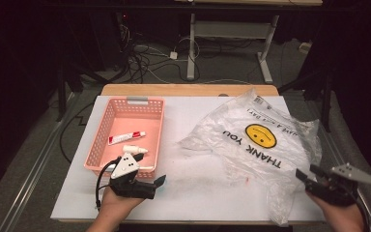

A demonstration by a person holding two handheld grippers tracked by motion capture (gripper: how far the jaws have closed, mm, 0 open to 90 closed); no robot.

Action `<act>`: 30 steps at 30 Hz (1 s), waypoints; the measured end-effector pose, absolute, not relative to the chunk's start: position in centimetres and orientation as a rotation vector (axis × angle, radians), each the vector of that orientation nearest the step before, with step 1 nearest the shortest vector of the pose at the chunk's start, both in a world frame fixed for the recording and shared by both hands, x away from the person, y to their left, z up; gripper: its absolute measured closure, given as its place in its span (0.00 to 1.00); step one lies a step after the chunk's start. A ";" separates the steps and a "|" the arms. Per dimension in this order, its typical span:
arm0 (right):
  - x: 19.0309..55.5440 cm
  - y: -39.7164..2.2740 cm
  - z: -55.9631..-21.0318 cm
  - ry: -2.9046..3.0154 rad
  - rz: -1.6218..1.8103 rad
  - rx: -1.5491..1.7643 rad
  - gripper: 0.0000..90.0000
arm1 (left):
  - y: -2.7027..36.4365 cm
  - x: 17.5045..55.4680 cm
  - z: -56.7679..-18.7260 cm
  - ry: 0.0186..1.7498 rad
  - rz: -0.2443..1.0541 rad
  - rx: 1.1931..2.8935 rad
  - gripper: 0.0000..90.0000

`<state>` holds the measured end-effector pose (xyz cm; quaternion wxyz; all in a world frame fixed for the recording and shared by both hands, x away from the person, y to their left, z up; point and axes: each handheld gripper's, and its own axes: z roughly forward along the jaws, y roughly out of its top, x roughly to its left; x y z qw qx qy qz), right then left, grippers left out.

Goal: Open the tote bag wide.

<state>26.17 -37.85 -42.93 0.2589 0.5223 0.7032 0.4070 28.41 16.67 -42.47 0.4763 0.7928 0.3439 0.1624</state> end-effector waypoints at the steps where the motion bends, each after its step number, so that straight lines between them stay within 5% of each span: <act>1: 24.8 -37.2 -43.6 1.918 1.102 1.424 0.46 | 16.7 28.4 -42.5 0.838 0.398 1.939 0.00; 11: 22.2 -35.4 -46.9 2.056 1.079 1.473 0.52 | 16.4 28.6 -42.5 0.824 0.399 1.945 0.00; 14: 22.4 -34.7 -47.3 2.106 1.035 1.468 0.61 | 16.4 28.7 -42.5 0.826 0.398 1.944 0.00; 16: 22.5 -34.2 -47.5 2.149 1.012 1.422 0.80 | 16.4 28.8 -42.5 0.827 0.397 1.943 0.00; 20: 22.6 -33.3 -47.4 2.193 1.020 1.377 0.98 | 16.5 28.8 -42.5 0.831 0.396 1.939 0.00; 30: 23.1 -29.1 -47.1 2.280 1.081 1.245 1.00 | 16.8 28.9 -42.5 0.840 0.401 1.926 0.00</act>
